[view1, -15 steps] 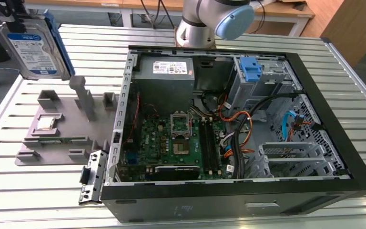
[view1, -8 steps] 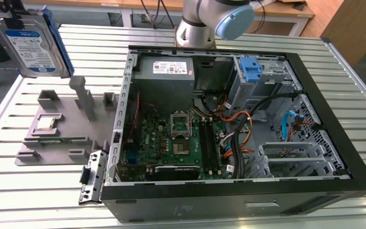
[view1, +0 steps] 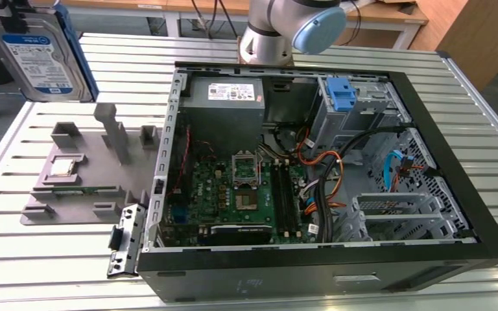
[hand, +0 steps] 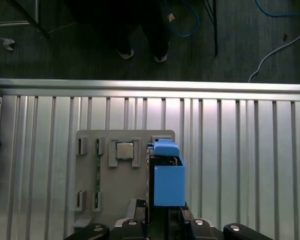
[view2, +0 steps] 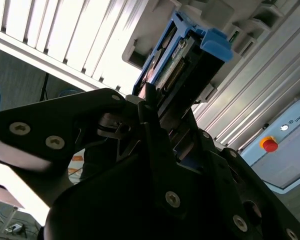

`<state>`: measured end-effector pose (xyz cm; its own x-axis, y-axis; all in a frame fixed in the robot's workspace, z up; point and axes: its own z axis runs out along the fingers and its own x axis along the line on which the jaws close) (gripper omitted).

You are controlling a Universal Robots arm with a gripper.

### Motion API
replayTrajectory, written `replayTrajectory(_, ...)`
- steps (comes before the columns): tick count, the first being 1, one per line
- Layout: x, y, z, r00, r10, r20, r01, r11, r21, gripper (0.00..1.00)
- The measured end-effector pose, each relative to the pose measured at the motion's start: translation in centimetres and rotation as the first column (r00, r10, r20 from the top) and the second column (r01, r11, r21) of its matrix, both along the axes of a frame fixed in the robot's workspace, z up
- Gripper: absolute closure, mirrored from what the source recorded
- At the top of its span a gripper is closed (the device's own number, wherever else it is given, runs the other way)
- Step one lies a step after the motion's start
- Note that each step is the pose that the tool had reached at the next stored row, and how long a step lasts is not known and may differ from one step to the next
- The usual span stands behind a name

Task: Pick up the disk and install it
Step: 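Pick up the disk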

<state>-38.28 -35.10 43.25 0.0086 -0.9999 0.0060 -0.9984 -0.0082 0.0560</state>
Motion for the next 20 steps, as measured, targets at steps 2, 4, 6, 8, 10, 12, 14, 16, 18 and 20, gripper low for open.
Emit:
replayTrajectory(2,0.00,0.00,0.34,1.0000,0.000,-0.0001,0.000,1.0000,-0.0008,0.65)
replayTrajectory(4,0.00,0.00,0.72,1.0000,0.000,0.0000,0.000,1.0000,-0.0014,0.65)
replayTrajectory(6,0.00,0.00,1.00,1.0000,0.001,0.0000,-0.001,1.0000,-0.0018,0.65)
replayTrajectory(8,0.00,0.00,1.40,1.0000,0.001,0.0000,-0.001,1.0000,-0.0019,0.65)
replayTrajectory(10,0.00,0.00,1.87,1.0000,0.001,-0.0001,-0.001,1.0000,-0.0020,0.65)
replayTrajectory(12,0.00,0.00,2.27,1.0000,0.001,0.0000,-0.001,1.0000,-0.0020,0.65)
replayTrajectory(14,0.00,0.00,2.64,1.0000,0.001,0.0001,-0.001,1.0000,-0.0021,0.65)
replayTrajectory(16,0.00,0.00,2.86,1.0000,0.001,0.0001,-0.001,1.0000,-0.0023,0.65)
replayTrajectory(18,0.00,0.00,3.13,1.0000,0.001,0.0001,-0.001,1.0000,-0.0028,0.65)
replayTrajectory(20,0.00,0.00,3.45,1.0000,0.001,0.0001,-0.001,1.0000,-0.0031,0.65)
